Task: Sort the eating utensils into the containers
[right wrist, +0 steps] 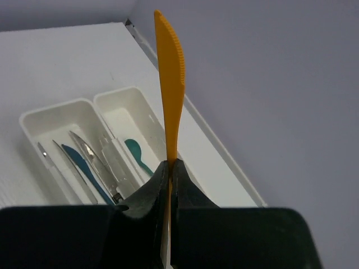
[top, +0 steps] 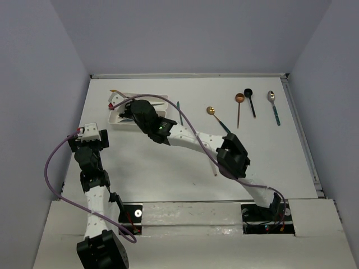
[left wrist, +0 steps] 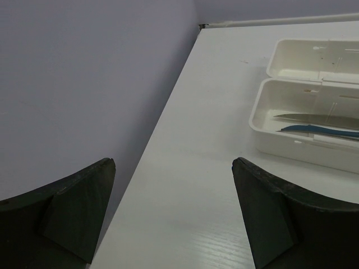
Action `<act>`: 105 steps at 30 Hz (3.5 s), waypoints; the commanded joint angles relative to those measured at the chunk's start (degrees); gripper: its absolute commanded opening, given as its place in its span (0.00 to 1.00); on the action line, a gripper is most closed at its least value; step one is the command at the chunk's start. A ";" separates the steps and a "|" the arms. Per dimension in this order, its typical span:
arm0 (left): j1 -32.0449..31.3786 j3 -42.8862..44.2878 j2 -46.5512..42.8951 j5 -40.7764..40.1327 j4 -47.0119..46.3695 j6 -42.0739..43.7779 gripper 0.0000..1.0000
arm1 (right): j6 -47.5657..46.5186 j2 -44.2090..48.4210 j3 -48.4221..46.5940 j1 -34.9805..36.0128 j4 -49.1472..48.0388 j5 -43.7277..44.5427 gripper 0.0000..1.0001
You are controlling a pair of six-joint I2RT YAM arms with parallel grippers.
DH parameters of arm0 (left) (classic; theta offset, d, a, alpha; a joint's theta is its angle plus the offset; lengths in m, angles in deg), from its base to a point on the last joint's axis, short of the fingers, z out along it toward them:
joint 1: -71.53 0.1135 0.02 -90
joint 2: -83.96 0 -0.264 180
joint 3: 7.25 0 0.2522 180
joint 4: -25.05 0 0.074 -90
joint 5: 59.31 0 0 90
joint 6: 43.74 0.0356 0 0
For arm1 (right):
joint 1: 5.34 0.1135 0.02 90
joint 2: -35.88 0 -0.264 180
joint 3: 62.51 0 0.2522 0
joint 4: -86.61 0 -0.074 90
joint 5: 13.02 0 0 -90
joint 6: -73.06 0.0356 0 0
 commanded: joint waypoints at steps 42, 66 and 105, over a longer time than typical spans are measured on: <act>0.29 0.32 -0.30 0.42 -2.81 0.85 0.99 | 42.52 -4.71 -12.52 -27.06 34.66 -24.53 0.50; 0.30 0.23 -0.48 0.16 -2.81 0.76 0.99 | 35.84 -20.54 -17.10 -25.30 52.42 -16.70 0.52; 0.30 9.73 0.66 18.53 13.81 -0.21 0.99 | -3.09 -14.91 -15.25 -8.61 17.44 -16.88 0.00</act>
